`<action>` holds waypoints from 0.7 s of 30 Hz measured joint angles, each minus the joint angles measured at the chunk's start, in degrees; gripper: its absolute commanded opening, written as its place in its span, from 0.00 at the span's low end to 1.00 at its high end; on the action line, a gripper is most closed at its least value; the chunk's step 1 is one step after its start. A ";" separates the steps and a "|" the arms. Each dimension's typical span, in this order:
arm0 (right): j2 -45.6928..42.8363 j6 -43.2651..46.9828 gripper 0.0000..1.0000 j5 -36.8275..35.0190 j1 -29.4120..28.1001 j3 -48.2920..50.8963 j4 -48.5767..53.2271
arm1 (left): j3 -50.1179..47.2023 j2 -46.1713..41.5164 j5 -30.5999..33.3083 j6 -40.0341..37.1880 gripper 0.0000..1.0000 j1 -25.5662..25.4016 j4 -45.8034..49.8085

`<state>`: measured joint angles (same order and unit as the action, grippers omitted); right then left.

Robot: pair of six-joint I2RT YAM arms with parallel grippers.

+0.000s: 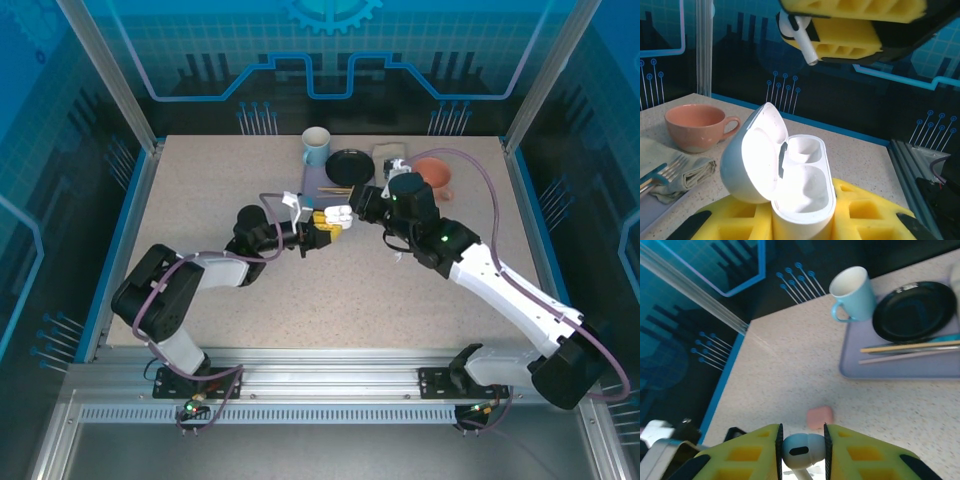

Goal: Insert the wireless bluetooth earbuds into the charging case

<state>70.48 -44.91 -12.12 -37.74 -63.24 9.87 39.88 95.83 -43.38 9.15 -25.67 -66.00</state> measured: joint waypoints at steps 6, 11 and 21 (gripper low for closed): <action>-0.39 1.09 0.27 -1.09 -2.93 4.28 -8.28 | 2.75 0.90 0.02 0.02 0.00 -0.11 0.35; -0.57 1.88 0.27 -3.23 -5.11 7.45 -14.03 | 4.15 1.33 0.42 0.02 0.00 -0.17 1.18; -0.68 2.58 0.26 -7.87 -7.17 10.80 -21.03 | 4.85 1.90 1.36 0.07 0.00 -0.44 1.90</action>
<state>69.80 -42.33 -19.99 -44.91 -52.45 -11.16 44.73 97.73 -42.02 9.21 -26.11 -64.10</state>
